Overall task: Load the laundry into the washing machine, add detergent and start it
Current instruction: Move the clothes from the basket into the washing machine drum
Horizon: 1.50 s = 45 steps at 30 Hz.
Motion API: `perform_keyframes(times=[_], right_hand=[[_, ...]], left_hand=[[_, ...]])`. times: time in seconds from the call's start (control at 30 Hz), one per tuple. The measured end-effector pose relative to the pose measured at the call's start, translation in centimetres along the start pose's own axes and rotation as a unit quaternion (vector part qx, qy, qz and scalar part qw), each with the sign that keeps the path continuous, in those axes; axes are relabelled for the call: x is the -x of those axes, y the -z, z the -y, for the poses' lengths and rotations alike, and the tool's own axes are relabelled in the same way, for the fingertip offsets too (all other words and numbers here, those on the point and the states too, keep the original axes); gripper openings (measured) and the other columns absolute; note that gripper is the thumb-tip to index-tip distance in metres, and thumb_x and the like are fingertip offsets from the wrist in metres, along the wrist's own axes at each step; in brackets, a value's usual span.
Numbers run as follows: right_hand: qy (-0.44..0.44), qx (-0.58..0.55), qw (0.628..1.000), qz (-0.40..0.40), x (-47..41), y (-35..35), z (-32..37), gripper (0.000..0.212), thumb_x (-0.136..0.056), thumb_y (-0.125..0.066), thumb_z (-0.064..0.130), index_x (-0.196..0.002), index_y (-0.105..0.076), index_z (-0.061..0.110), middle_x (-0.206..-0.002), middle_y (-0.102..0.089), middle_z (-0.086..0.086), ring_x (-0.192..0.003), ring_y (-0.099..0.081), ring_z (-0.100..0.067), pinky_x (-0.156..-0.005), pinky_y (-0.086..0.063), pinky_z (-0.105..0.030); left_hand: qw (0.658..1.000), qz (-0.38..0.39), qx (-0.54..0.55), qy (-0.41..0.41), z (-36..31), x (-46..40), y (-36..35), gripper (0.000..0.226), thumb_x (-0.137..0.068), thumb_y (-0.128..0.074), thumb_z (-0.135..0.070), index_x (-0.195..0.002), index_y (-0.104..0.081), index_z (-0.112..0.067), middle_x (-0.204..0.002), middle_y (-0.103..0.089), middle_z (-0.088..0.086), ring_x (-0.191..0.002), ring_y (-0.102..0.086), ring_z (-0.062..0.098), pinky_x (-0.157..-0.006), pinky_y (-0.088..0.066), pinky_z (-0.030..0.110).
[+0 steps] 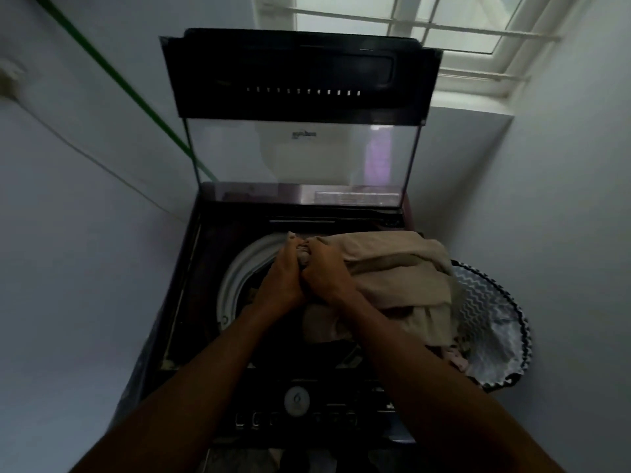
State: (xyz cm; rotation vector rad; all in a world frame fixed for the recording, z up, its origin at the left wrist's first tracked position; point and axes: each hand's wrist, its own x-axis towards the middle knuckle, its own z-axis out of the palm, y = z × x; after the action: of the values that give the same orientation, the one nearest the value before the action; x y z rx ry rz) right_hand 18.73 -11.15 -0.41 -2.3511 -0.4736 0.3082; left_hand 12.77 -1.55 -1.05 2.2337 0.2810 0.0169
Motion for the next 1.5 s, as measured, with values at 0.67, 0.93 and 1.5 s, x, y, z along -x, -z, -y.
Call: perform_keyframes(times=[0.67, 0.93, 1.5], right_hand=[[-0.076, 0.021, 0.979, 0.186, 2.6, -3.4, -2.8, 0.014, -0.080, -0.065, 0.002, -0.091, -0.065, -0.007, -0.096, -0.066, -0.023, -0.088, -0.062, -0.032, -0.064, -0.038, -0.025], [-0.048, 0.074, 0.994, -0.064, 2.3, 2.9, -6.8, 0.026, -0.066, -0.053, 0.021, -0.084, -0.071, 0.014, -0.085, -0.067, -0.009, -0.083, -0.061, -0.028, -0.068, -0.050, -0.036], [-0.229, 0.066, 0.957, -0.169, 5.3, 8.5, -17.1, 0.080, -0.092, -0.057, 0.033, -0.152, -0.006, 0.043, -0.148, -0.032, -0.014, -0.123, -0.047, -0.036, -0.089, -0.048, -0.045]], left_hand=[[0.920, 0.247, -0.295, 0.071, 3.8, 1.6, -1.5, 0.100, -0.078, -0.058, -0.070, -0.155, -0.012, -0.027, -0.160, -0.011, 0.016, -0.147, -0.007, 0.037, -0.119, -0.010, 0.057], [0.939, 0.123, -0.300, -0.115, -2.5, 0.2, -4.6, 0.063, -0.087, -0.052, -0.052, -0.140, -0.035, -0.022, -0.132, -0.040, 0.008, -0.120, -0.040, 0.031, -0.102, -0.035, 0.045], [0.914, 0.217, -0.298, -0.171, -10.4, -3.4, -14.6, 0.145, -0.051, -0.091, -0.050, -0.155, 0.009, -0.030, -0.164, 0.010, 0.010, -0.150, 0.009, 0.035, -0.116, 0.000, 0.063]])
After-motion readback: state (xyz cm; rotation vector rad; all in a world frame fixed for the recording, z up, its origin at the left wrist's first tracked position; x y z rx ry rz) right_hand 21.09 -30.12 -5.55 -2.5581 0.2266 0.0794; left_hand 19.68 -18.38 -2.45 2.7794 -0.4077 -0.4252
